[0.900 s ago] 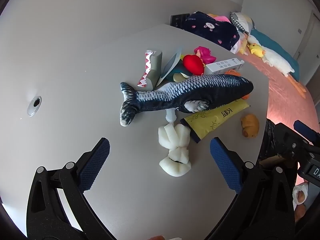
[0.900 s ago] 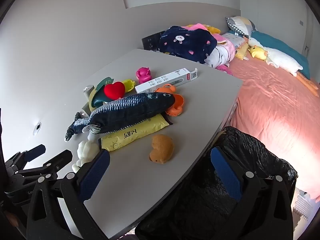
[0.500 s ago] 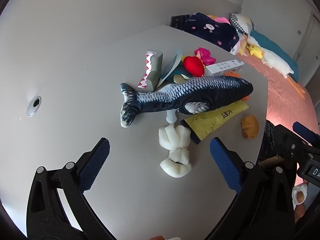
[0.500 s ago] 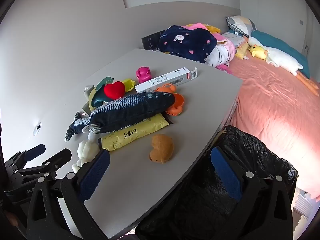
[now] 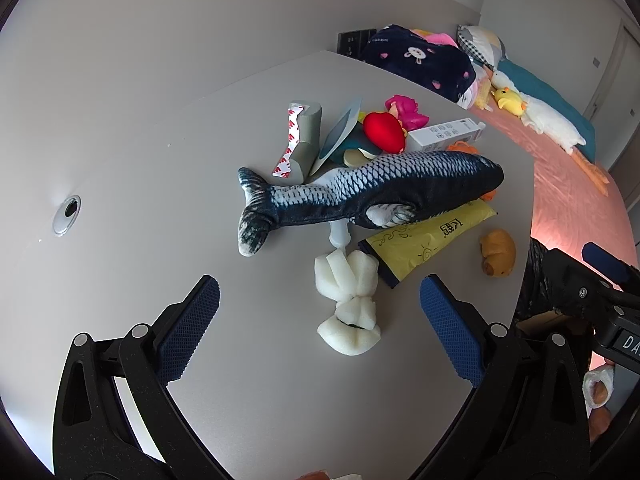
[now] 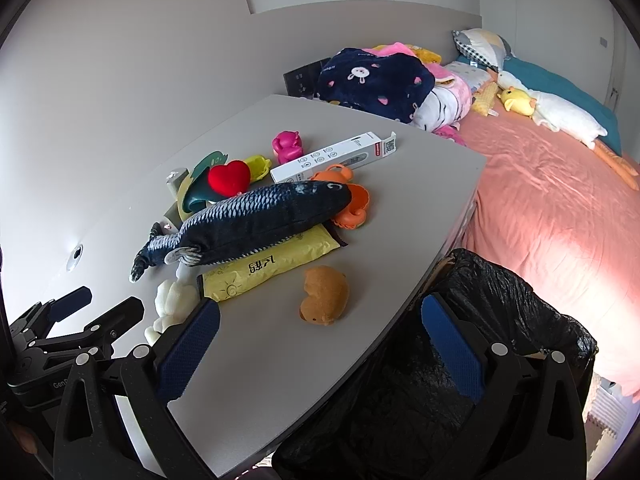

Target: Collect trash

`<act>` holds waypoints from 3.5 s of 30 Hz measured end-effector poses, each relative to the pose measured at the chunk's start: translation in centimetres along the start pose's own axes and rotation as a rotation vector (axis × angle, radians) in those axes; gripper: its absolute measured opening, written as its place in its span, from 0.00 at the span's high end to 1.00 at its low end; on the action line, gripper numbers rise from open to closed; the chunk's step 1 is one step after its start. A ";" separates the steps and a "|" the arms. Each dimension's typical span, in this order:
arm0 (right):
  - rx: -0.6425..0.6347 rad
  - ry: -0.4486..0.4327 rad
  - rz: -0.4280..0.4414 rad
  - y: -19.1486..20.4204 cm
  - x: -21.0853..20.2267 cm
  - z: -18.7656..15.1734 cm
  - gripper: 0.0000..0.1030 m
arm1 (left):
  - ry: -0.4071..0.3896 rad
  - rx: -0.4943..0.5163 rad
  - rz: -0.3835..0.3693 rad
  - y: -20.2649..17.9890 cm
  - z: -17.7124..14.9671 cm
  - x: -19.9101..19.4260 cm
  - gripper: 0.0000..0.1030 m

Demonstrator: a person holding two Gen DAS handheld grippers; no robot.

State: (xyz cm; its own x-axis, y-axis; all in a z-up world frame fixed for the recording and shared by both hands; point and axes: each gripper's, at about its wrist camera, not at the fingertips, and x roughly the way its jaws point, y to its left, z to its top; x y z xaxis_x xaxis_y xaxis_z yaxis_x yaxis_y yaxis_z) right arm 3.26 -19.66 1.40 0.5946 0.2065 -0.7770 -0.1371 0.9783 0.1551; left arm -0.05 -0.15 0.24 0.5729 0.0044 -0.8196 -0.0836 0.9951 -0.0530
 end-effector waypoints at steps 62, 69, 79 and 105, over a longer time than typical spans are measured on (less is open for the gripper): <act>0.008 0.023 0.011 -0.1 0.8 0.3 0.02 | 0.032 -0.036 0.000 0.6 -0.1 0.7 0.06; 0.007 0.020 0.014 -0.3 1.3 0.3 0.02 | 0.027 -0.029 0.006 0.5 -0.1 1.5 0.06; -0.049 0.050 -0.002 -0.1 4.6 0.2 0.12 | 0.063 -0.003 0.008 -0.1 -0.3 4.6 0.22; -0.066 0.125 0.021 0.3 7.9 -0.2 0.60 | 0.066 -0.004 0.005 0.4 -2.1 5.2 0.40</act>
State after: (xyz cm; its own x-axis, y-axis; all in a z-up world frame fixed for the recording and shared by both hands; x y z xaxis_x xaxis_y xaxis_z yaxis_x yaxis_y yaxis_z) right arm 7.76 -17.75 -4.85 0.4880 0.2192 -0.8449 -0.2026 0.9700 0.1346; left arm 1.20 0.01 -5.24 0.5178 0.0031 -0.8555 -0.0898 0.9947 -0.0507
